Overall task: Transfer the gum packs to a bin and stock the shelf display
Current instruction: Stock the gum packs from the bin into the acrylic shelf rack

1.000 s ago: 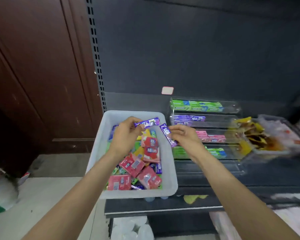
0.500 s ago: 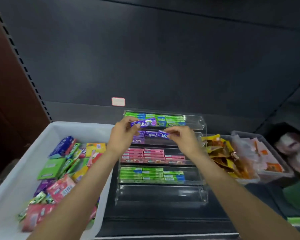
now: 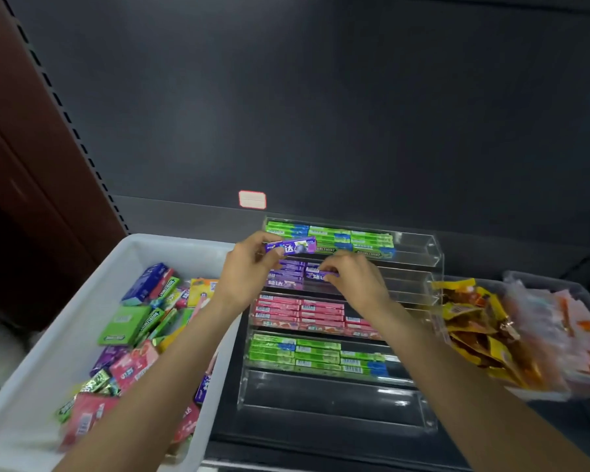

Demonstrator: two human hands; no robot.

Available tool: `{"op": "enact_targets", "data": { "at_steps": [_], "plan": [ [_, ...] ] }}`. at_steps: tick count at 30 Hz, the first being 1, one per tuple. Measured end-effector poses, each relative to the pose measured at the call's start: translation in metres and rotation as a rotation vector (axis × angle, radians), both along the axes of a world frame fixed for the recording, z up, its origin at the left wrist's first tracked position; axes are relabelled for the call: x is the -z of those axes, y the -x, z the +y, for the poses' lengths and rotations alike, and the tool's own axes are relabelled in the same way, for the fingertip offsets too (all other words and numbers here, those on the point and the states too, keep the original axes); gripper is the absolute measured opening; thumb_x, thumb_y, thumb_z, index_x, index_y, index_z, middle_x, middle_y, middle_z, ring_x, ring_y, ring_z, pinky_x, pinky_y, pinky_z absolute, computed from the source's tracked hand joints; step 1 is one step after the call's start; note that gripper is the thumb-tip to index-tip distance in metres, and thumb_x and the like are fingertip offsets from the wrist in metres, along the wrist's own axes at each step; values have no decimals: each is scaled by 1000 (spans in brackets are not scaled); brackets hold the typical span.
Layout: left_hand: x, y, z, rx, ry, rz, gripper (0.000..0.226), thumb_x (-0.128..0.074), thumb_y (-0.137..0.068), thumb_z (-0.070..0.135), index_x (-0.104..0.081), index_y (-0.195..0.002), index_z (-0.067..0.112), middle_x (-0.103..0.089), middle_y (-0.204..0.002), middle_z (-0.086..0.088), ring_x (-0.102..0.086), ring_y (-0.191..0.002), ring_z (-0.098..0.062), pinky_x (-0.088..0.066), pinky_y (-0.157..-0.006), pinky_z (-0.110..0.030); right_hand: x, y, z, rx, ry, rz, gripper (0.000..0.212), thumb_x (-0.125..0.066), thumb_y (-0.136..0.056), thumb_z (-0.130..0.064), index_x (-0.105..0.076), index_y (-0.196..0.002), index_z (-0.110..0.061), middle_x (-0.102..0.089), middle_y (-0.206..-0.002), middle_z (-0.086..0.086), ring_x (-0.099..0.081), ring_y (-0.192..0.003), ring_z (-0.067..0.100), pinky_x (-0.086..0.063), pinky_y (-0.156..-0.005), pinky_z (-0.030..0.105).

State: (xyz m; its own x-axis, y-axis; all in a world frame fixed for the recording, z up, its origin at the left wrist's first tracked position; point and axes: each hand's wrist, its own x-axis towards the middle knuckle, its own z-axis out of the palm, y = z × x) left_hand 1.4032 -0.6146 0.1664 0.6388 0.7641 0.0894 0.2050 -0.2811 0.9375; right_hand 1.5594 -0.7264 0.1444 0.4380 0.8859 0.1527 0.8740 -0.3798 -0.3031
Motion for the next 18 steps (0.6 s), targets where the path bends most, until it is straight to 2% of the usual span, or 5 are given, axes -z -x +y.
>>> {"op": "enact_targets", "data": {
  "at_steps": [4,7,13,16,18],
  "plan": [
    [1,2,1,6,9,4,9,-54,-93,21,-55,-101,20,-66,-95,-2,-67,-82,-18,-57,-72,-37,1,6,3,11,-4,-88,24,-64,-87,-16,-68,-111,-17,-66,-105,2,-53,-107,17,-52,-84,32],
    [2,2,1,23,19,10,9,-55,-93,21,-56,-102,21,-67,-95,-3,-68,-83,-18,-58,-73,-38,4,7,5,30,-4,-78,21,-62,-89,-13,-68,-109,-15,-65,-107,4,-55,-110,20,-52,-88,34],
    [2,3,1,36,-4,40,12,-55,-93,22,-56,-105,20,-66,-95,-2,-67,-81,-14,-58,-70,-34,5,8,9,35,-5,-47,19,-61,-88,-7,-67,-106,-9,-62,-107,7,-59,-100,22,-51,-83,31],
    [1,2,1,45,-6,54,20,-55,-92,25,-57,-110,17,-66,-97,-1,-67,-83,-14,-58,-66,-30,2,8,7,33,-49,78,25,-61,-89,-7,-66,-113,-10,-62,-110,6,-61,-99,20,-51,-89,31],
    [-1,3,0,59,-12,55,22,-55,-92,25,-57,-112,17,-65,-99,-1,-67,-84,-14,-57,-64,-26,-5,9,0,71,-200,237,28,-58,-89,-3,-66,-114,-12,-64,-108,2,-61,-96,13,-50,-91,26]
  ]
}}
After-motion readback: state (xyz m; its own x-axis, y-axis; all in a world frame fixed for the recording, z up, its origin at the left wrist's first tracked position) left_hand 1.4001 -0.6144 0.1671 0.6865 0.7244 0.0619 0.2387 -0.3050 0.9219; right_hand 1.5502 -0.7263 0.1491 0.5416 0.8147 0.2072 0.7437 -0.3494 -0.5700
